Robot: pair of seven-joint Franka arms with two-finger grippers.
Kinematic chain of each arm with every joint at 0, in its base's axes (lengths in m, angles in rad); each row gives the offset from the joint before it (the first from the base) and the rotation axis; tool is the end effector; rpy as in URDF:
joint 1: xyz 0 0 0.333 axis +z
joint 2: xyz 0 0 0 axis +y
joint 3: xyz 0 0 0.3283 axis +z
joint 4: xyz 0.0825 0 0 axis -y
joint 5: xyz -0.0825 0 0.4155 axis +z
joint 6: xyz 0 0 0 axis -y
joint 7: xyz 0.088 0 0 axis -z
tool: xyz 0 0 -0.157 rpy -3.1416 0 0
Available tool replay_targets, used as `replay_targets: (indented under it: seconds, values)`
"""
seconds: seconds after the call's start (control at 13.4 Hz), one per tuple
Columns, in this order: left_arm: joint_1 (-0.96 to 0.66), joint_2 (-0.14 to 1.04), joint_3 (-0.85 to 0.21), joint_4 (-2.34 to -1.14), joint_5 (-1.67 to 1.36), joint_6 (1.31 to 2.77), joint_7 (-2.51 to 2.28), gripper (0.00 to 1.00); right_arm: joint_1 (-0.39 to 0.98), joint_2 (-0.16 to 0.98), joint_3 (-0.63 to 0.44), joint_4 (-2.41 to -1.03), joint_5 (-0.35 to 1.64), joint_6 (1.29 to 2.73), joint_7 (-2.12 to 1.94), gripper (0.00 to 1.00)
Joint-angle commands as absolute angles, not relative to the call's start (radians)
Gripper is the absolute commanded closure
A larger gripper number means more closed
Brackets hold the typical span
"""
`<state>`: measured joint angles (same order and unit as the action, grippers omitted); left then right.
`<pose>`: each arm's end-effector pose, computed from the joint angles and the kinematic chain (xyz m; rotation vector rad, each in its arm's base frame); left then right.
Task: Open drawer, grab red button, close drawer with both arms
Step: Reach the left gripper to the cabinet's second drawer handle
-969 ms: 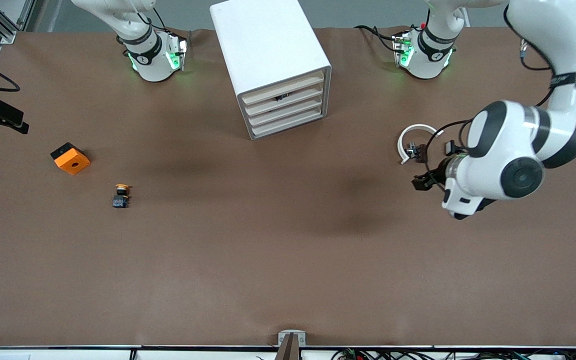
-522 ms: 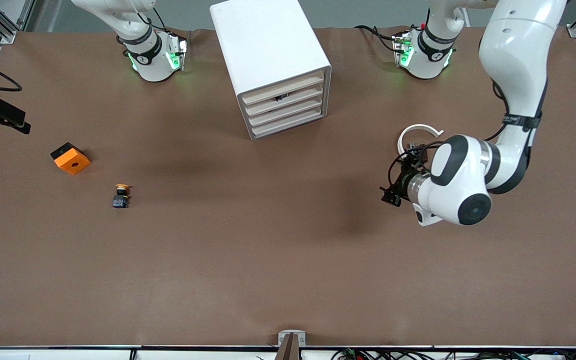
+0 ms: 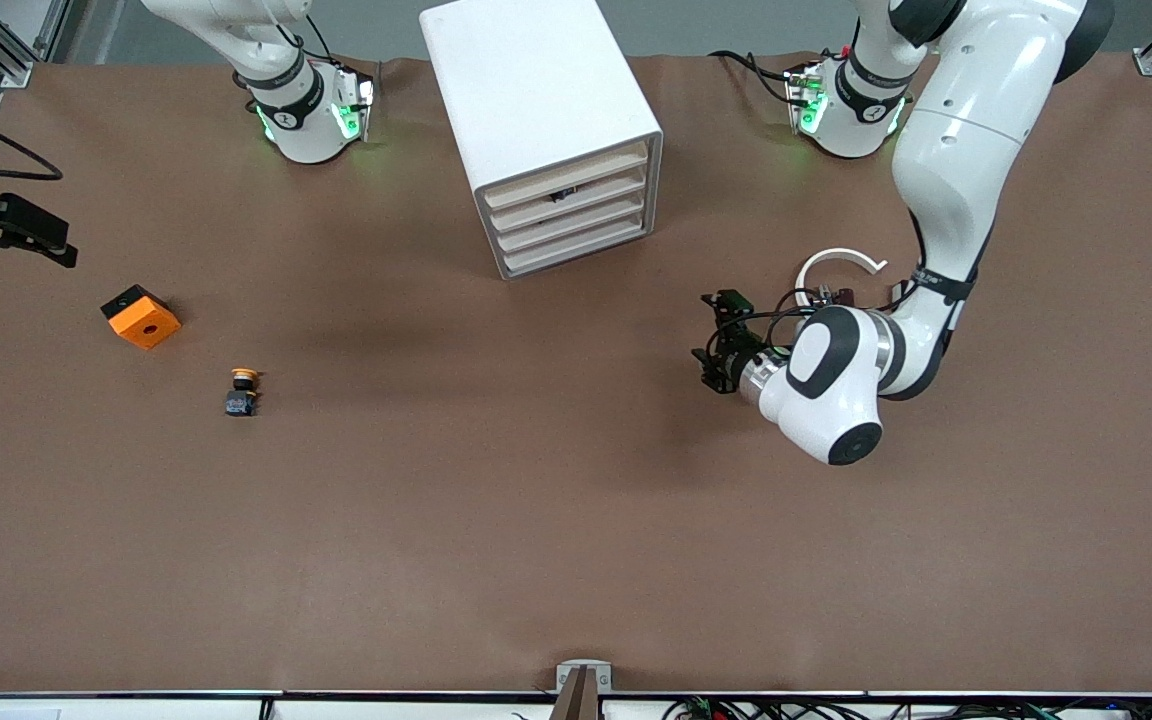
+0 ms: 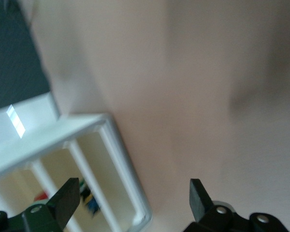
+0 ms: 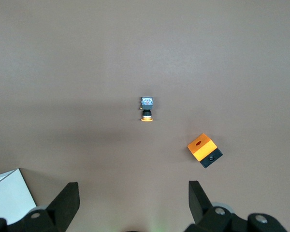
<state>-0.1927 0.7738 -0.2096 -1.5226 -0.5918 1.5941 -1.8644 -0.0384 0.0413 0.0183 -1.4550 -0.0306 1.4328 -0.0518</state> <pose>0.5640 -0.3215 0.1608 -1.6721 -1.9136 1.2964 0.5818 -0.0170 0.6086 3.1123 0.0443 -0.1004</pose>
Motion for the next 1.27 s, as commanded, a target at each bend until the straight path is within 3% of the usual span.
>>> replay_targets:
  seconds: [0.0, 0.22, 0.37, 0.6, 0.67, 1.19]
  values:
    - [-0.26, 0.795, -0.207, -1.499, -0.701, 1.559, -2.013, 0.0, -0.017, 0.055, 0.017, -1.428, -0.031, 1.424, -0.048, 0.0]
    - [-0.331, 0.813, -0.207, -1.494, -0.771, 1.559, -2.184, 0.03, 0.012, 0.06, 0.017, -1.43, -0.043, 1.425, -0.041, 0.0]
    - [-0.345, 0.813, -0.209, -1.496, -0.824, 1.528, -2.226, 0.16, 0.017, 0.061, 0.017, -1.43, -0.038, 1.424, -0.04, 0.0]
    - [-0.383, 0.825, -0.209, -1.496, -0.867, 1.494, -2.241, 0.46, 0.041, 0.066, 0.018, -1.43, -0.028, 1.422, -0.037, 0.0]
    - [-0.394, 0.827, -0.207, -1.496, -0.879, 1.494, -2.261, 0.5, 0.058, 0.066, 0.018, -1.428, -0.032, 1.417, -0.037, 0.0]
    - [-0.469, 0.836, -0.209, -1.499, -0.917, 1.445, -2.276, 0.54, 0.176, 0.063, 0.02, -1.43, -0.026, 1.384, 0.142, 0.0]
